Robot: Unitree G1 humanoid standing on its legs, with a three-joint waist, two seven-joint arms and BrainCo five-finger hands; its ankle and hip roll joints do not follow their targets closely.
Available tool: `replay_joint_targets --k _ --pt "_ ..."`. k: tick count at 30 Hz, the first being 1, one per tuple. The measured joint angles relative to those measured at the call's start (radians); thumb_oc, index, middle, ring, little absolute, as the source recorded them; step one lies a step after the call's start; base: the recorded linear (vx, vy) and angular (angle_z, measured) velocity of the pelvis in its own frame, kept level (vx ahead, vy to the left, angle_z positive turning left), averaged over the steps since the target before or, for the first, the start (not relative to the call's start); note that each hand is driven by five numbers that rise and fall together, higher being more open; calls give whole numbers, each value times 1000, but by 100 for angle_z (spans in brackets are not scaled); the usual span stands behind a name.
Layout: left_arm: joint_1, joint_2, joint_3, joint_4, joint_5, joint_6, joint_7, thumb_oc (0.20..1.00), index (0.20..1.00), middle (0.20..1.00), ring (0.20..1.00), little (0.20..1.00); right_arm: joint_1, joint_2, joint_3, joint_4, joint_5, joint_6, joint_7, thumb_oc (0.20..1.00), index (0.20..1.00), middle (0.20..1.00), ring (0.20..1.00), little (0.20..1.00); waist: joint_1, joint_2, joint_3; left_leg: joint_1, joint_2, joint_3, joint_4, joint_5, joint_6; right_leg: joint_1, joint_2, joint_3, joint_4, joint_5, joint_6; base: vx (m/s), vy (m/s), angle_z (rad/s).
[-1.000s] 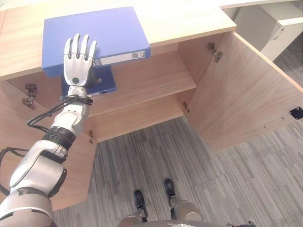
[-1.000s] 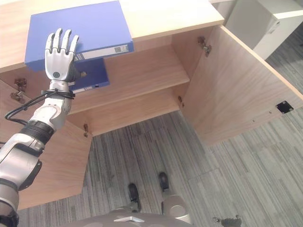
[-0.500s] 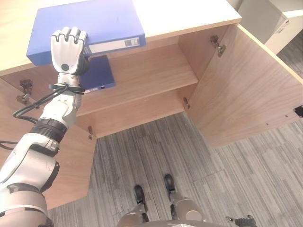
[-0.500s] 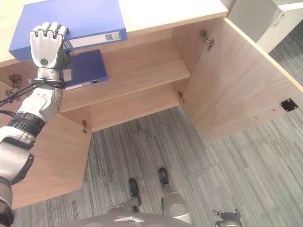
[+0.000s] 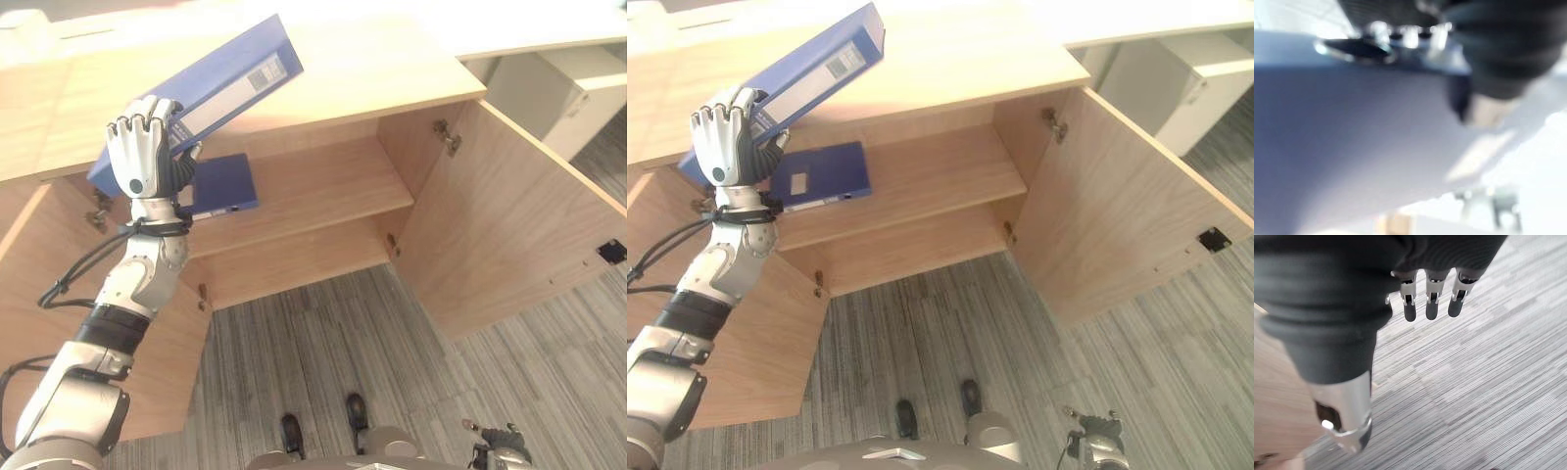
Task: Put the empty folder in the office cabinet
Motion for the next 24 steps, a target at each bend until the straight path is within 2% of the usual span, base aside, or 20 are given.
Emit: replay_joint_targets --k 2,4,7,11,13,15,16,20,24 --pt "24 -45 37 -99 -147 -46 -16 200 200 200 200 200 -14 0 17 -130 79 -4 1 1000 1000 1000 1000 1000 19 -1 -11 40 -1 -1 0 1 11 43 -1 -2 5 6 -4 32 8 1" --pt "28 -72 36 -145 -250 -75 -41 200 200 200 200 200 -14 -2 43 -246 115 -13 3 1000 1000 1000 1000 1000 21 -1 -38 62 -1 -2 0 -2 13 65 -1 -2 3 4 -5 20 -2 1" --pt "37 -79 36 -180 -362 -112 -81 200 200 200 200 200 -56 -12 76 -359 117 -23 -3 1000 1000 1000 1000 1000 30 -2 -68 74 -2 -8 0 -1 13 81 -2 -8 6 3 -6 44 -7 5" --pt "107 -111 51 -222 -510 -148 -136 200 200 200 200 200 -79 -64 108 -542 128 -34 1 1000 1000 1000 1000 1000 29 1 -97 94 -3 -21 0 -6 9 104 -2 -18 2 -4 -12 27 -13 9" --pt "155 -123 60 -249 -593 -168 -174 200 200 200 200 200 -99 -92 110 -592 151 -42 7 1000 1000 1000 1000 1000 39 2 -109 93 -2 -28 0 -4 9 108 -3 -29 4 -4 -12 27 -6 10" --pt "234 -170 71 -291 -697 -187 -221 200 200 200 200 200 -132 -139 110 -662 158 -45 8 1000 1000 1000 1000 1000 53 7 -119 93 -3 -35 0 -5 8 117 -3 -34 3 -5 -12 25 -10 11" --pt "256 -183 67 -297 -735 -190 -239 200 200 200 200 200 -153 -149 110 -663 163 -50 8 1000 1000 1000 1000 1000 51 7 -126 94 -3 -38 0 -5 8 117 -3 -35 1 -6 -12 23 -13 15" --pt "352 -225 14 -302 -967 -189 -365 200 200 200 200 200 -296 -181 121 -691 278 -70 20 1000 1000 1000 1000 1000 88 8 -134 90 -3 -62 0 0 9 118 -3 -54 1 -12 -9 6 -6 14" --pt "436 -235 -61 -334 -1102 -171 -447 200 200 200 200 200 -370 -180 170 -731 354 -82 44 1000 1000 1000 1000 1000 111 13 -133 86 -3 -76 0 5 5 118 -2 -62 0 -12 -10 3 -5 12"
